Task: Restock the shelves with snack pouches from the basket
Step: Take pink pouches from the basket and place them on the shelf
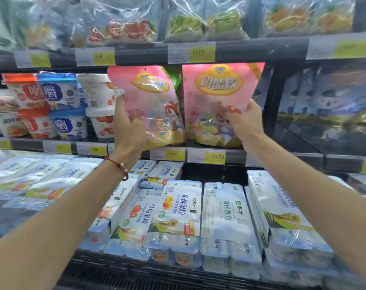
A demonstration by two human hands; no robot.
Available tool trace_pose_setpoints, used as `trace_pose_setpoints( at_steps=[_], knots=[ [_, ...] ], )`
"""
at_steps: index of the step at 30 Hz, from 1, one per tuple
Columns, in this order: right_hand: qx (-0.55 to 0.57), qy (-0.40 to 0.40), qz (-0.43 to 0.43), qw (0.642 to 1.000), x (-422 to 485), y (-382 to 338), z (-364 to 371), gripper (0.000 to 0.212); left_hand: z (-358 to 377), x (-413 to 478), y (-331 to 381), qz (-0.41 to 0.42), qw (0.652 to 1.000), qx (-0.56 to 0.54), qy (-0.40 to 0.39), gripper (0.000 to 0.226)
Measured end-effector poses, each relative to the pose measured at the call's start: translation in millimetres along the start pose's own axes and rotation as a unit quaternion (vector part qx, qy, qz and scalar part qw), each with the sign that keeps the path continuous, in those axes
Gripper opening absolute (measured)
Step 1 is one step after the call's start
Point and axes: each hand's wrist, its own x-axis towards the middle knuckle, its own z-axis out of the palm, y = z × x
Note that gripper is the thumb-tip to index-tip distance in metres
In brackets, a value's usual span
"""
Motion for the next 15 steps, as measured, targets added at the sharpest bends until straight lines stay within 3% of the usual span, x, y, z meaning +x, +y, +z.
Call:
trace_pose_setpoints(
  at_steps=[4, 8, 12, 15],
  knots=[
    [-0.046, -0.120, 0.025, 0.991, -2, 10, -5, 0.061, 3, -3, 1, -0.001, 0.999, -0.023, -0.039, 0.055],
    [-0.090, -0.096, 0.053, 0.990, 6, 16, -3, 0.072, 7, -9, -2, 0.022, 0.998, -0.022, -0.058, 0.055],
    [-0.154, -0.072, 0.070, 0.983, 24, 26, 2, 0.078, 9, 0, -11, 0.028, 0.997, 0.015, -0.075, 0.084],
    [-0.190, -0.057, 0.069, 0.978, 42, 36, 8, 0.077, 13, 6, -14, 0.031, 0.997, 0.034, -0.063, 0.085]
  ],
)
